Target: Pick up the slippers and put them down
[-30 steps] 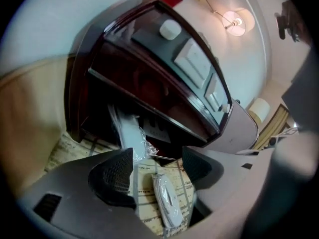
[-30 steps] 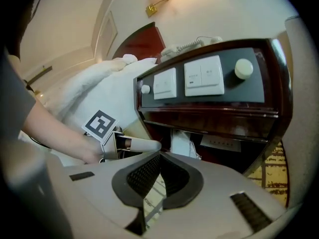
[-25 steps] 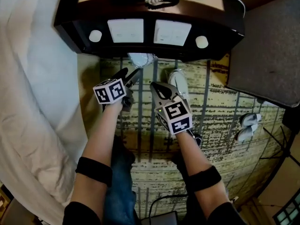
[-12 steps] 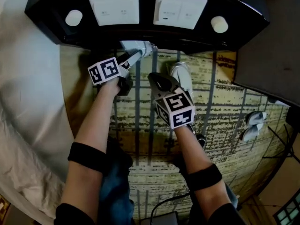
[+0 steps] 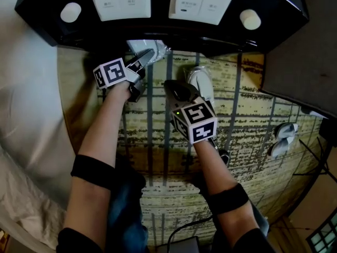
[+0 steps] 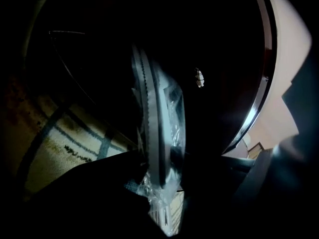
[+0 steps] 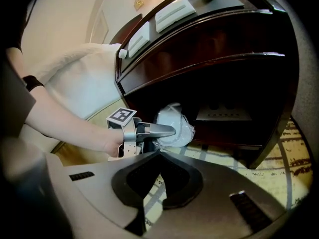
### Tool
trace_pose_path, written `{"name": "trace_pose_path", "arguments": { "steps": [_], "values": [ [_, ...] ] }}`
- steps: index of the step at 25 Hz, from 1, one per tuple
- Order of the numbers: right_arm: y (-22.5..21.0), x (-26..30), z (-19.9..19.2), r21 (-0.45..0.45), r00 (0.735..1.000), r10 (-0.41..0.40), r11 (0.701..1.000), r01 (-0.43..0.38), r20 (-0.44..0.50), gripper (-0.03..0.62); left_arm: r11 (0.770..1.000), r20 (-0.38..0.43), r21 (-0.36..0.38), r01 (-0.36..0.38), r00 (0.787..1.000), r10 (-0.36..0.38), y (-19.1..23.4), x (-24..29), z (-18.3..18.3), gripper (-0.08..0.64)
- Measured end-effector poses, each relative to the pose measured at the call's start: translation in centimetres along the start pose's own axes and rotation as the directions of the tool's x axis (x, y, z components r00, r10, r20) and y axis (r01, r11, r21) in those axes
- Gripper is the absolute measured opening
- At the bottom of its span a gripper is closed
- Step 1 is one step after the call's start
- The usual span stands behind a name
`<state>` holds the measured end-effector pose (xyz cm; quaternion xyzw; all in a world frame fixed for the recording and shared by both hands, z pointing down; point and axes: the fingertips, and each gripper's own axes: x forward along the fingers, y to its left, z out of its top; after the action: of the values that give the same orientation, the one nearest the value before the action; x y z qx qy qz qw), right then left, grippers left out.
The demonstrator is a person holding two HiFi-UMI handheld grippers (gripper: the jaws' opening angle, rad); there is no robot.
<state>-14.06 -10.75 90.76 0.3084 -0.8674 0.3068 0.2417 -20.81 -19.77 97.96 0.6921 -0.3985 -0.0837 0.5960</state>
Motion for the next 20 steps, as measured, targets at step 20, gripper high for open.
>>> {"name": "trace_pose_path", "arguments": {
  "steps": [20],
  "values": [
    [2.7,-4.5,-1.4,0.023,0.999,0.015,1.000,-0.014,-0.043,0.002,0.993,-0.088,-0.010,0.114,0.990,-0.114,-4.5,-6.7,-7.5,0.107]
  ]
}}
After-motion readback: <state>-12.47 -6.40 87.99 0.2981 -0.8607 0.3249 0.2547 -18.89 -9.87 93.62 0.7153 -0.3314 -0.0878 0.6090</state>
